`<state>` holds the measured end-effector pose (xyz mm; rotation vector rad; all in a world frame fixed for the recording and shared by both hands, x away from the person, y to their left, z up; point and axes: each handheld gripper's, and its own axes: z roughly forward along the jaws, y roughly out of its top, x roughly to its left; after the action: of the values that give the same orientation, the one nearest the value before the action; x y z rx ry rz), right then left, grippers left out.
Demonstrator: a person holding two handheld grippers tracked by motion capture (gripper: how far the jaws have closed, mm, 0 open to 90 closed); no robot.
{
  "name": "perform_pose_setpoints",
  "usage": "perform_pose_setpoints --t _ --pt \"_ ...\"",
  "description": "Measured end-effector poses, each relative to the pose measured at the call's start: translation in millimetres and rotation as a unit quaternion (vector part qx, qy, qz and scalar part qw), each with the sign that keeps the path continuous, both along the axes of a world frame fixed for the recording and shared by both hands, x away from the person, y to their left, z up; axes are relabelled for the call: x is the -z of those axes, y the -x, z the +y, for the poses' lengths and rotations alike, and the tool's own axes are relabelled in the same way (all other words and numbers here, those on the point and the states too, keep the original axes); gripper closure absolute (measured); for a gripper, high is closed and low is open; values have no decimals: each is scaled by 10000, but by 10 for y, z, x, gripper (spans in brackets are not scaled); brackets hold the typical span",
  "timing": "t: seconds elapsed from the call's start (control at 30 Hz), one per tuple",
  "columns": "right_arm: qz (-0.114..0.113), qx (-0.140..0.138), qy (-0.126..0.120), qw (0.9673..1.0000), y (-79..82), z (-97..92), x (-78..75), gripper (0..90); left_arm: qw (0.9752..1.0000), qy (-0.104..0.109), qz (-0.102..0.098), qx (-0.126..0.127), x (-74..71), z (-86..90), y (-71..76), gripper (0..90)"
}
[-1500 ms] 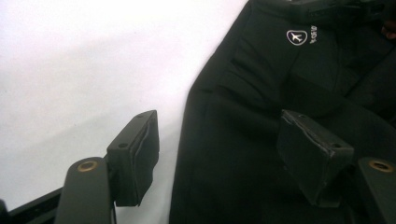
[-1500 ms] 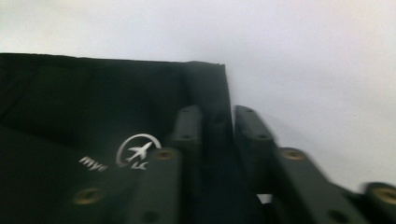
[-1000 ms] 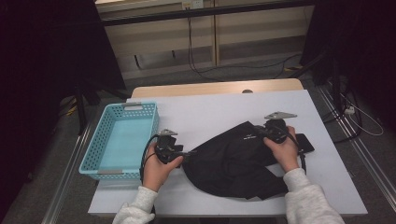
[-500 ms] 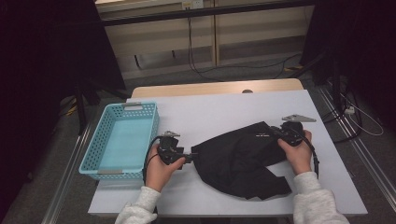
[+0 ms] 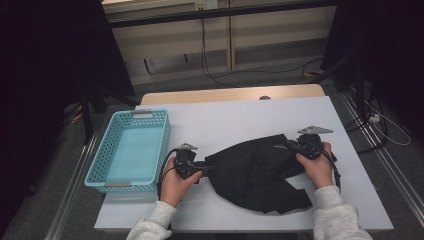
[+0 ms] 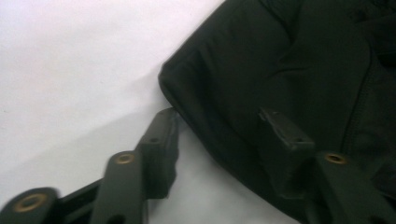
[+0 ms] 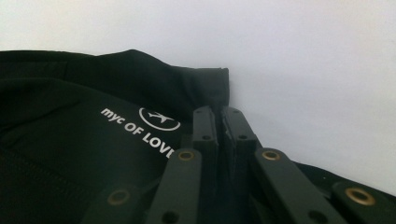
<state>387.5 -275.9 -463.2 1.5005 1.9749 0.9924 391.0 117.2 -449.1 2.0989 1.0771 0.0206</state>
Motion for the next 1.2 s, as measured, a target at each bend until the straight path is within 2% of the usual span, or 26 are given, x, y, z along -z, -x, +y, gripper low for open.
perform_pose_setpoints --t 0.03,0.07,0.1,0.17,0.23,0.3,0.4,0.5,0.6,0.7,0.8,0.87,0.93,1.0,1.07,1.13,1.2 --pt "0 -8 17 10000 10 10 0 855 10000 21 48 -4 -2 -13 6 546" --pt "1 -30 41 10000 21 21 -1 855 9998 60 179 36 -5 -19 11 579" --pt "-6 -47 58 10000 30 30 -2 856 9998 70 199 55 0 -33 23 622" --pt "17 -52 15 10000 50 34 -1 856 9999 21 116 38 6 -67 45 657" --pt "10 -69 -3 10000 73 36 -1 855 9998 166 145 19 32 -98 62 690" --pt "9 -119 25 9999 107 41 -2 856 9999 151 48 35 47 -130 82 740" --pt "6 -179 42 9998 174 54 -5 857 9997 227 131 26 57 -145 90 790" --pt "51 -264 -90 9996 233 41 -6 857 9991 293 286 89 58 -169 96 844" --pt "109 -300 -265 9991 287 19 -7 859 9988 253 409 80 21 -163 79 860" --pt "140 -349 -414 9984 336 -10 -10 859 9987 287 425 -74 -45 -58 25 864" --pt "127 -380 -414 9983 361 -41 -25 845 9980 356 416 -319 -109 82 -30 864" --pt "93 -304 -320 9990 353 -47 -25 802 9973 431 442 -391 -122 138 -56 863" --pt "49 -288 -258 9992 320 -44 -44 743 9973 389 441 -448 -119 163 -73 863" --pt "-87 -276 -157 9995 273 -39 -90 688 9973 355 433 -472 -116 182 -86 863" --pt "-194 -266 -46 9994 209 -40 -127 667 9973 342 425 -492 -124 202 -94 863" --pt "-110 -291 -193 9993 135 -40 -110 646 9968 392 405 -566 -130 218 -102 862" --pt "15 -309 -131 9994 65 -27 -45 642 9967 382 415 -586 -124 234 -114 862"
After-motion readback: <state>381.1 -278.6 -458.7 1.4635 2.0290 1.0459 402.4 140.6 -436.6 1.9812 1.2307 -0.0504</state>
